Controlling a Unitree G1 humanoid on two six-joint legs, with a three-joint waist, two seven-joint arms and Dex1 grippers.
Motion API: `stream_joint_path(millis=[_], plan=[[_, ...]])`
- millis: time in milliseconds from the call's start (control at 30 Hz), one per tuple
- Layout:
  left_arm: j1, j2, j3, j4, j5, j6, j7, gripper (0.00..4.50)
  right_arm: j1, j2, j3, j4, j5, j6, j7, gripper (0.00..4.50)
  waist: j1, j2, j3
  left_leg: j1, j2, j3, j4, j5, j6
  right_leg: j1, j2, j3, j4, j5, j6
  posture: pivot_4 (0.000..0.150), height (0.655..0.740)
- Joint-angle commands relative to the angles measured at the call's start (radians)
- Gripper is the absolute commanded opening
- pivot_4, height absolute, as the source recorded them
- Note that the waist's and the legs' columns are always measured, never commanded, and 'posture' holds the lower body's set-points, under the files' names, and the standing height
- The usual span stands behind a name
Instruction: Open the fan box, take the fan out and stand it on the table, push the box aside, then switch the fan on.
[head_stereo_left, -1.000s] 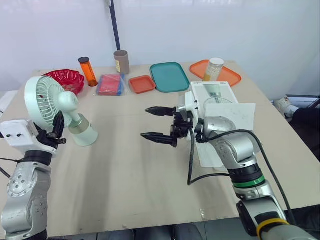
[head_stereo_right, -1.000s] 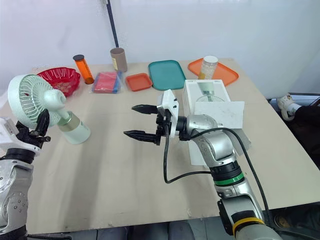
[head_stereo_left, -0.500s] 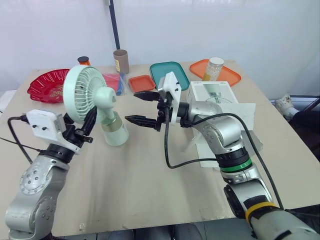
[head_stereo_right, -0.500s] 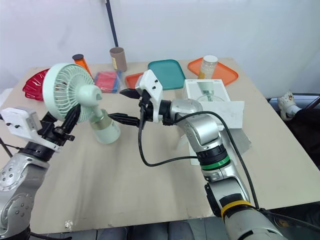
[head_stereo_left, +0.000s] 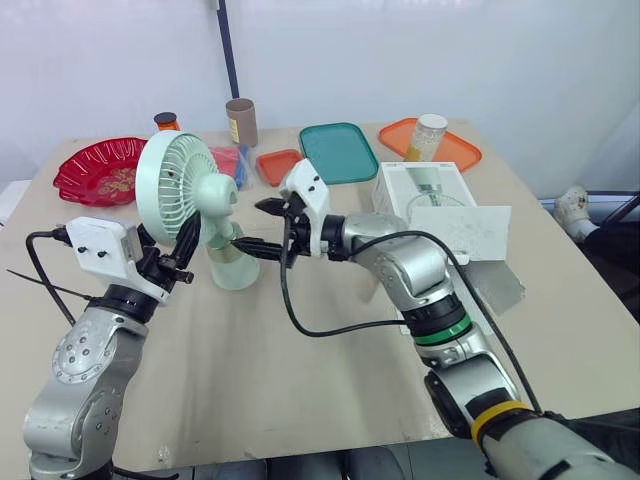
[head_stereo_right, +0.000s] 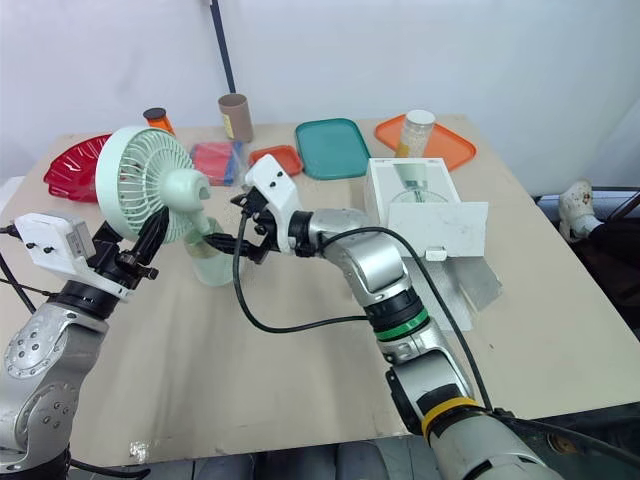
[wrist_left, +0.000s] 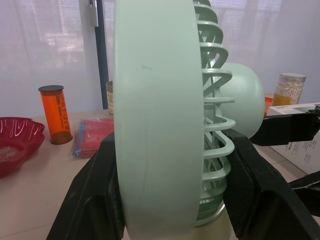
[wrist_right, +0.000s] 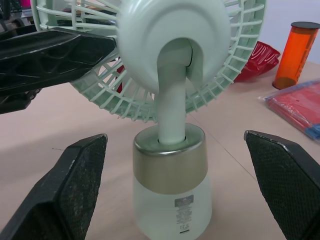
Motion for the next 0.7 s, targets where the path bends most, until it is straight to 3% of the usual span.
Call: stream_joint_path(millis=[33, 433, 567, 633, 700], plan=[[-0.038, 0.002, 0.008, -0.053, 0.008, -0.024, 0.010, 1.99, -0.038, 0.037, -0.005, 0.009, -0.008, 0.000, -0.020, 4.50, -0.004, 0.000, 0.000, 0.000, 0.000, 0.000, 0.000, 0.000, 0.000, 0.000, 0.000, 0.000, 0.000, 0.000, 0.000, 0.150, 0.7384], [-0.051, -0.012, -0.016, -0.034, 0.025, -0.032, 0.011, 1.99, -0.093, 0.118, -0.020, 0.150, -0.060, -0.038, -0.070, 4.50, -0.017, 0.000, 0.000, -0.004, 0.000, 0.001, 0.000, 0.001, -0.002, -0.006, 0.000, 0.000, 0.003, 0.002, -0.001, 0.150, 0.7384], [-0.039, -0.014, -0.009, -0.031, 0.025, -0.040, 0.001, 1.98, -0.101, 0.123, -0.024, 0.181, -0.072, -0.052, -0.076, 3.69, -0.019, 0.000, 0.000, -0.004, 0.000, 0.001, 0.000, 0.001, -0.002, -0.006, 0.000, 0.000, 0.004, 0.002, -0.001, 0.150, 0.7384], [-0.034, -0.014, -0.004, -0.028, 0.026, -0.044, -0.004, 1.98, -0.101, 0.125, -0.026, 0.184, -0.073, -0.053, -0.075, 2.75, -0.019, 0.000, 0.000, -0.004, 0.000, 0.001, 0.000, 0.001, -0.001, -0.007, 0.000, 0.000, 0.005, 0.002, -0.001, 0.150, 0.7384], [-0.029, -0.015, 0.000, -0.026, 0.028, -0.049, -0.009, 1.98, -0.096, 0.126, -0.020, 0.172, -0.072, -0.077, -0.052, 2.15, -0.019, 0.000, 0.000, -0.004, 0.000, 0.001, 0.000, 0.001, -0.001, -0.008, 0.000, 0.000, 0.005, 0.002, -0.001, 0.150, 0.7384]])
